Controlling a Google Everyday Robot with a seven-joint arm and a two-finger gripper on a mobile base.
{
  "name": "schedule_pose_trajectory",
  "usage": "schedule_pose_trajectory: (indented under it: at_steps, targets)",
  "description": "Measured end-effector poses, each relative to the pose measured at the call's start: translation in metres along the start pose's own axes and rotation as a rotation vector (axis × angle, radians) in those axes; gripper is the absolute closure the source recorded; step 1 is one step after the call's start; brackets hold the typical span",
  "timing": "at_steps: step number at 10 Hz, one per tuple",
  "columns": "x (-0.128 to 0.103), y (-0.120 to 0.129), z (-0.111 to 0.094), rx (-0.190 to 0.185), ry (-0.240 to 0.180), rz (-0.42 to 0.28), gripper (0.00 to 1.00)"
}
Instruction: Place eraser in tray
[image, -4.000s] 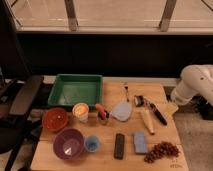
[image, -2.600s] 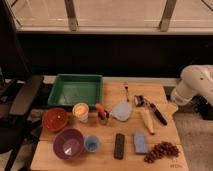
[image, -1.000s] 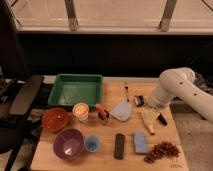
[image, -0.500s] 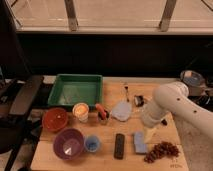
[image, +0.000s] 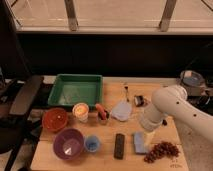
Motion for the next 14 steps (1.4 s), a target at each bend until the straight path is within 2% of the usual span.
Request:
schedule_pose_trajectory:
  at_steps: [2, 4, 6, 7, 9, 12, 14]
  targets:
    - [-0.008, -0.005, 0.014, -0.015, -0.013, -0.052, 0.22]
    - [-0.031, -0.017, 0.043, -0.039, -0.026, -0.124, 0.22]
    - [-0.041, -0.022, 0.068, -0.068, -0.010, -0.178, 0.22]
    - [-0.043, -0.022, 0.074, -0.071, 0.000, -0.186, 0.22]
    - [-0.047, -0.016, 0.103, -0.102, 0.044, -0.224, 0.22]
    - [-0.046, -0.009, 0.131, -0.126, 0.037, -0.234, 0.22]
    - [-0.046, -0.006, 0.145, -0.129, 0.019, -0.227, 0.22]
